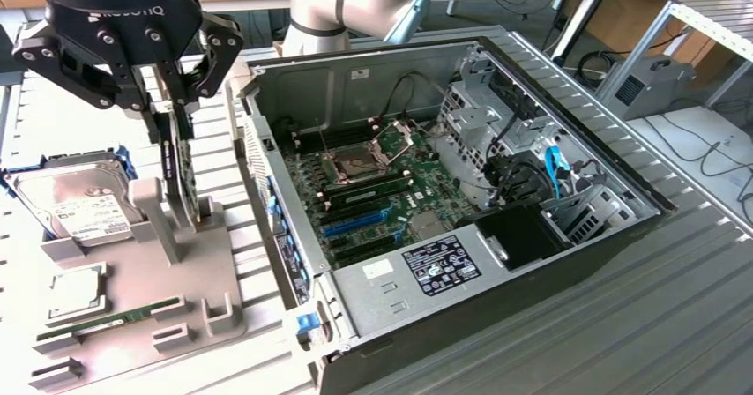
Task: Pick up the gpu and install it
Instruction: 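Pick up the gpu and move the gpu toward the slot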
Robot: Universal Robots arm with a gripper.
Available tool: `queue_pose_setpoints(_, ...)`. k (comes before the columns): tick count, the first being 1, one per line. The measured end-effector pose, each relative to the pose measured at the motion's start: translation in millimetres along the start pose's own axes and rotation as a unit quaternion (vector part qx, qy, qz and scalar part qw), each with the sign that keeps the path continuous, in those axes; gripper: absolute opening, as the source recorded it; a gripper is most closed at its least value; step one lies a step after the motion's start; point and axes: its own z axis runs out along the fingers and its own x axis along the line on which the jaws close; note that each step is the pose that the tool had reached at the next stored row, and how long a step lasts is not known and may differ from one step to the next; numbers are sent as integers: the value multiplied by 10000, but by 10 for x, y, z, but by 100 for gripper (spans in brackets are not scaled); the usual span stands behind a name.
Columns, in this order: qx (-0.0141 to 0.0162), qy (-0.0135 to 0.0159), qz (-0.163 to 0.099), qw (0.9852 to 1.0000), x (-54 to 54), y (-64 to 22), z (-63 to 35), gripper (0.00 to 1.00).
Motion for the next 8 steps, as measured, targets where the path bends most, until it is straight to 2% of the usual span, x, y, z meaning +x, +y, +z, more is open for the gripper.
queue_pose_setpoints(8, 0, 0, 0, 10000, -1, 2, -42, 27)
